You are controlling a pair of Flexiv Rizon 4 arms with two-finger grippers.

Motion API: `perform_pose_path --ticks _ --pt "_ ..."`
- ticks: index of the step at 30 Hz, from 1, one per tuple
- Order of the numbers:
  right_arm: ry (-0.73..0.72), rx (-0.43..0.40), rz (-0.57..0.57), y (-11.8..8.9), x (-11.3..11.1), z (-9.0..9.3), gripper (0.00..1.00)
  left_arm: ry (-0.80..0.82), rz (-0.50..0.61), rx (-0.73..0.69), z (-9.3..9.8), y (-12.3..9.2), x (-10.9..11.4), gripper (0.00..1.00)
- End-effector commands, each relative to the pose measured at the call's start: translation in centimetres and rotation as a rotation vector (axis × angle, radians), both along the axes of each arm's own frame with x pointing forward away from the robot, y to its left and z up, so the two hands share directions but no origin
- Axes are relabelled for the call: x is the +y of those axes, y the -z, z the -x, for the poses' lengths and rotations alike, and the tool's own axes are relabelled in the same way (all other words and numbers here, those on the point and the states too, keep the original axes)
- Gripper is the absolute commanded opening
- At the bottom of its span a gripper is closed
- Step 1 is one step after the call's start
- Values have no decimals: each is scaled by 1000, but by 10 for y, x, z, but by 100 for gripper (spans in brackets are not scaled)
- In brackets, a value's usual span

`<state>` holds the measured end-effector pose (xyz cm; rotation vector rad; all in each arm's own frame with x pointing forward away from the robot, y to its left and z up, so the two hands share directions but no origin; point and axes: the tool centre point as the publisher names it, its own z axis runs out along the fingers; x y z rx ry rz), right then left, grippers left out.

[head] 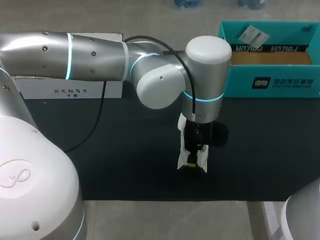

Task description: Take the shoe out of the shoebox, open the shoe tongue, remove and reinsert the insole, then place the shoe into the shoebox

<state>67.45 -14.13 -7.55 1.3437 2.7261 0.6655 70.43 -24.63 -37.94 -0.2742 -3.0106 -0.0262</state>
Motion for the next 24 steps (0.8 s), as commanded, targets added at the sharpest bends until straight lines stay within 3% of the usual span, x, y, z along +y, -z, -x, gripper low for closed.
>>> perform_pose_path --ticks 1,7,13,17,24 --pt "-1 7 3 -1 1 -3 100 12 -2 6 -3 7 -3 0" --pt "-1 7 3 -1 1 -3 100 42 7 19 2 3 -3 0" --pt "-1 7 3 -1 1 -3 100 79 -1 61 7 -17 2 0" --pt "-1 7 3 -1 1 -3 100 104 -20 71 11 -50 4 0" --pt "-1 7 3 -1 1 -3 100 150 -29 48 14 -132 7 0"
